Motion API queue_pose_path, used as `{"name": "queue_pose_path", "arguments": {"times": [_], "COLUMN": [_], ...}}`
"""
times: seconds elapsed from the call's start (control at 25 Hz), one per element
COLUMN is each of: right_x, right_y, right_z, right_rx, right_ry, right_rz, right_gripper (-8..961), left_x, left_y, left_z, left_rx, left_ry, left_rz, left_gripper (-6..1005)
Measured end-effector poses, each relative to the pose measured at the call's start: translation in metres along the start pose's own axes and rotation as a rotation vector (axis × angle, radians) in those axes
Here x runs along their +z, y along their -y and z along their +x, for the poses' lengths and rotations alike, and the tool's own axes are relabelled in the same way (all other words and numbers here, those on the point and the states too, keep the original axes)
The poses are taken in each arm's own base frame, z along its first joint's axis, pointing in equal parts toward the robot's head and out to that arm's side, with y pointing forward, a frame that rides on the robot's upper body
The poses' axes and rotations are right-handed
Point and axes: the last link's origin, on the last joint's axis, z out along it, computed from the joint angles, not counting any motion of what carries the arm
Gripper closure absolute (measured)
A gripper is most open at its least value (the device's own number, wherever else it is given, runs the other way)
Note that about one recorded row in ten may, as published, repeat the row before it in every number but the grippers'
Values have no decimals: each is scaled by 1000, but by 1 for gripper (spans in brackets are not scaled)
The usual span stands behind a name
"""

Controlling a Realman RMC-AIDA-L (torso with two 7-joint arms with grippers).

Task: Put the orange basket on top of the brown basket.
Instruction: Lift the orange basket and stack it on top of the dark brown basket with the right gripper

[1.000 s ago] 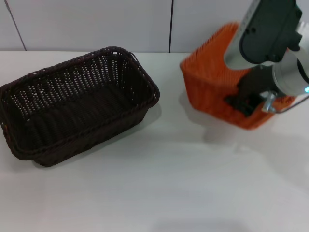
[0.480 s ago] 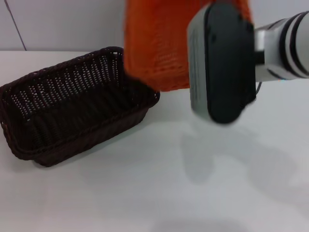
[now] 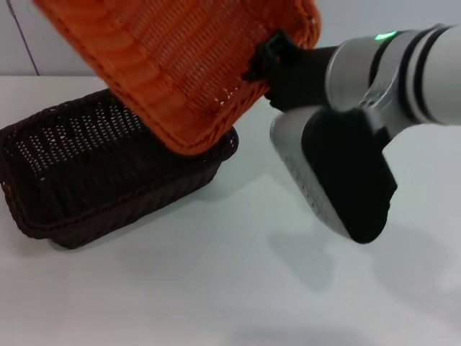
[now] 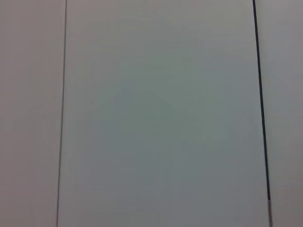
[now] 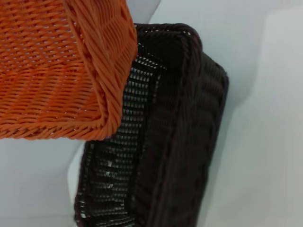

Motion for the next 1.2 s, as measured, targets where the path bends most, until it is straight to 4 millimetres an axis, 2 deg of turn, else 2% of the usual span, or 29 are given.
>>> {"name": "queue_pose_path", "arguments": {"times": [0.24,0.48,0.8,0.96,1.2], "right_x": [29,45,48,43,40], "right_y": [-17,-20,-23,-25,-40], "right_z": [3,11,10,5,5], "right_rx": [-195,-291,-346,-310,-260], "right_ry": [-9,-38,-33,-4,9], "right_rz": [20,105,130,142,109], "right_gripper": [804,803,803,803,803], "left_x": [1,2,1,0,-2], "left_y": [-6,-8,-12,-13,-18], "left_z": [0,0,-1,-2,-1], "left_rx": [-7,-15,-60,-68,-81], "left_ry": [-1,1,7,10,10], "left_rz": [-20,-20,0,4,-11], "left_gripper": [362,364,365,364,364]}}
